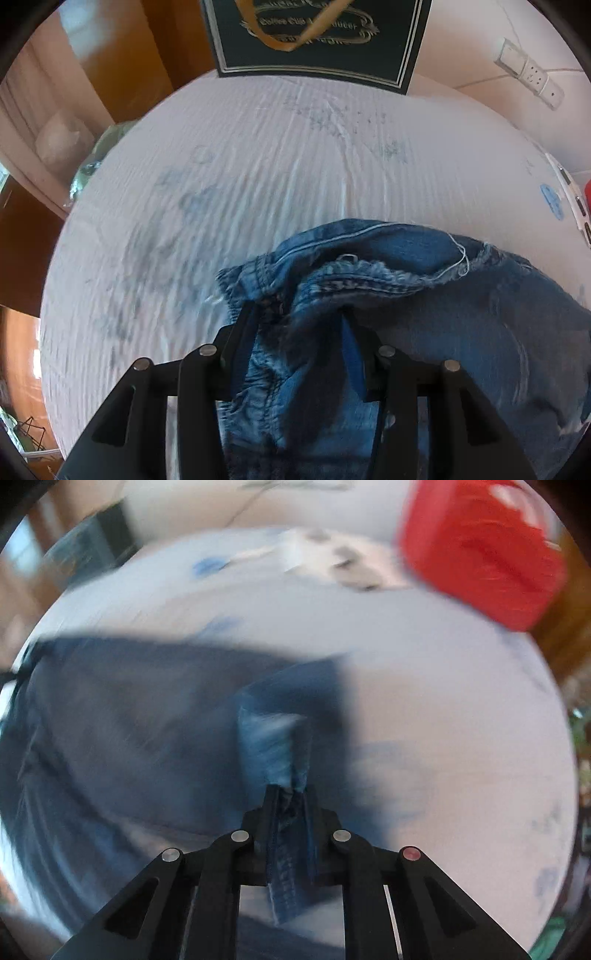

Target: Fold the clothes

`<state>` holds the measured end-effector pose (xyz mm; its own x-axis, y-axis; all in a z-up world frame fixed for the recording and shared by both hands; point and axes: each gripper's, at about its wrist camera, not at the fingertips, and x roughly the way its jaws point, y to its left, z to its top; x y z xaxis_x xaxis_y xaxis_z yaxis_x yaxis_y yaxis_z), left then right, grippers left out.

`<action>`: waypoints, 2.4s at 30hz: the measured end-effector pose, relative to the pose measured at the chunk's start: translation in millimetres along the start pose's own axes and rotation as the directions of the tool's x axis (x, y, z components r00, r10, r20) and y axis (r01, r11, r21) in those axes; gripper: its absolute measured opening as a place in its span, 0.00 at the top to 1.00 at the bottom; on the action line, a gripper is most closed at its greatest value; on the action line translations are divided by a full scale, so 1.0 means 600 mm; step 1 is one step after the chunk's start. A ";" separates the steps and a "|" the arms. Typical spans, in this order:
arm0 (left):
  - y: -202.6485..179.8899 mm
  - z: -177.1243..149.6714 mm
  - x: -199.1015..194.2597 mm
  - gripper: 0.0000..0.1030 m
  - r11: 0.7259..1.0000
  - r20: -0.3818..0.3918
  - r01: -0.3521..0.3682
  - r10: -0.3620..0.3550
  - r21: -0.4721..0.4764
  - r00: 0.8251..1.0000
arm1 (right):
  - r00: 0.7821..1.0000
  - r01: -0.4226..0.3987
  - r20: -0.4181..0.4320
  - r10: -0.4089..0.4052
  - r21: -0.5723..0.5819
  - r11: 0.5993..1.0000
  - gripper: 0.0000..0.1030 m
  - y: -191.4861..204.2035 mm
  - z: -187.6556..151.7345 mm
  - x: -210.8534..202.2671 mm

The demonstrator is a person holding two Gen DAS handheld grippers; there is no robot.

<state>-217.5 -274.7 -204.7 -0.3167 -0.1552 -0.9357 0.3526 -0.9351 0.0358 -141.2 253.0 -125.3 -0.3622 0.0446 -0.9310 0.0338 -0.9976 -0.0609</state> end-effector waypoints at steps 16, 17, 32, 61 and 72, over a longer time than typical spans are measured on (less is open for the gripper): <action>-0.037 0.043 -0.046 0.95 1.000 0.086 -0.020 0.020 0.002 0.996 | 0.979 -0.189 0.109 0.172 0.170 0.967 0.46 -0.100 0.029 -0.057; -0.035 0.037 -0.044 0.95 1.000 0.083 -0.019 0.019 -0.001 0.996 | 0.977 -0.207 0.087 0.196 0.152 0.966 0.29 -0.072 0.021 -0.046; -0.041 0.014 0.002 0.95 0.999 0.002 -0.014 0.014 0.051 1.000 | 0.989 -0.145 -0.025 0.145 -0.006 0.989 0.63 0.092 -0.021 0.065; 0.097 -0.110 -0.146 0.42 0.998 0.024 -0.001 0.002 -0.060 1.000 | 0.996 0.001 0.070 -0.047 0.542 0.840 0.17 -0.292 -0.119 -0.031; 0.101 -0.275 -0.119 0.42 0.991 -0.039 0.075 -0.079 -0.109 0.996 | 1.000 0.001 0.023 -0.022 0.660 0.751 0.15 -0.259 -0.324 -0.110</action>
<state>-28.3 -267.7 -193.8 -0.3088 -0.0679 -0.9487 0.4217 -0.9038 -0.0725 58.5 415.7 -124.2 -0.3839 0.0649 -0.9211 -0.5897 -0.7848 0.1905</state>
